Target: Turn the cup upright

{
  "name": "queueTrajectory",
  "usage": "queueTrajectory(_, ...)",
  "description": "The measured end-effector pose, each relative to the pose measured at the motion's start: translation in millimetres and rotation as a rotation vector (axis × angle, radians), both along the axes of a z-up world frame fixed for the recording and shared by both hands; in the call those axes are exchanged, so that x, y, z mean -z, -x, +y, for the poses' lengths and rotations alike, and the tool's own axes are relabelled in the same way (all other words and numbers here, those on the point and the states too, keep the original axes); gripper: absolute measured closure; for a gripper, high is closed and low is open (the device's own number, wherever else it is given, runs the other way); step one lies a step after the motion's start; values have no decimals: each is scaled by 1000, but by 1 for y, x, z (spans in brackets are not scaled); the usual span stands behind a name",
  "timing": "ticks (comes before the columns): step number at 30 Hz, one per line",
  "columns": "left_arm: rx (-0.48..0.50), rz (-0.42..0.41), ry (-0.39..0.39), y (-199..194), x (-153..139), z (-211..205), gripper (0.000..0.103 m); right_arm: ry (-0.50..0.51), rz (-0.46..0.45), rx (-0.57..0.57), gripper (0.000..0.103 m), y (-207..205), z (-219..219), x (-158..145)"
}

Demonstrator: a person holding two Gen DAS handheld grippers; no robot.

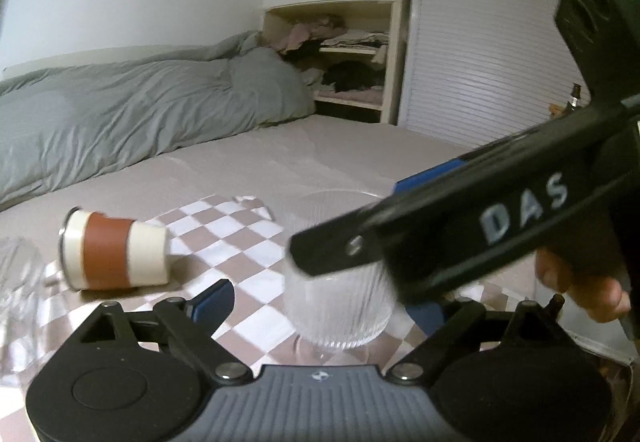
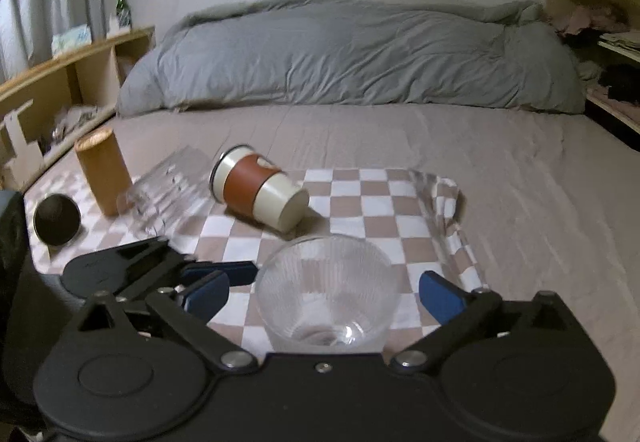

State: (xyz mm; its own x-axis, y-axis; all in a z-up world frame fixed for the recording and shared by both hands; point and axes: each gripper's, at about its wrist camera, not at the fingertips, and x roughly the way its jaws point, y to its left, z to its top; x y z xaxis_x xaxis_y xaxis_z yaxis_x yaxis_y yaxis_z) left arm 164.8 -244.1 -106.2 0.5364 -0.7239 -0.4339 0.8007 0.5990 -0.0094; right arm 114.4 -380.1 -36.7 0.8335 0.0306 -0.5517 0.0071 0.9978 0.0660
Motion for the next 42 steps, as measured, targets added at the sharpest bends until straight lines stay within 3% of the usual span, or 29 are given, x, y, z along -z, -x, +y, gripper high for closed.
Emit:
queueTrajectory(14,-192,-3,-15,48,-60,66,4,-28,-56,91,0,58,6,-41)
queueTrajectory(23,-315,-56,-14,92,-89,98,0,-52,-70,132,0,104,19,-52)
queueTrajectory(42,-488,40,-37,124,-84,154,0,2,-86,170,0,155,65,-28)
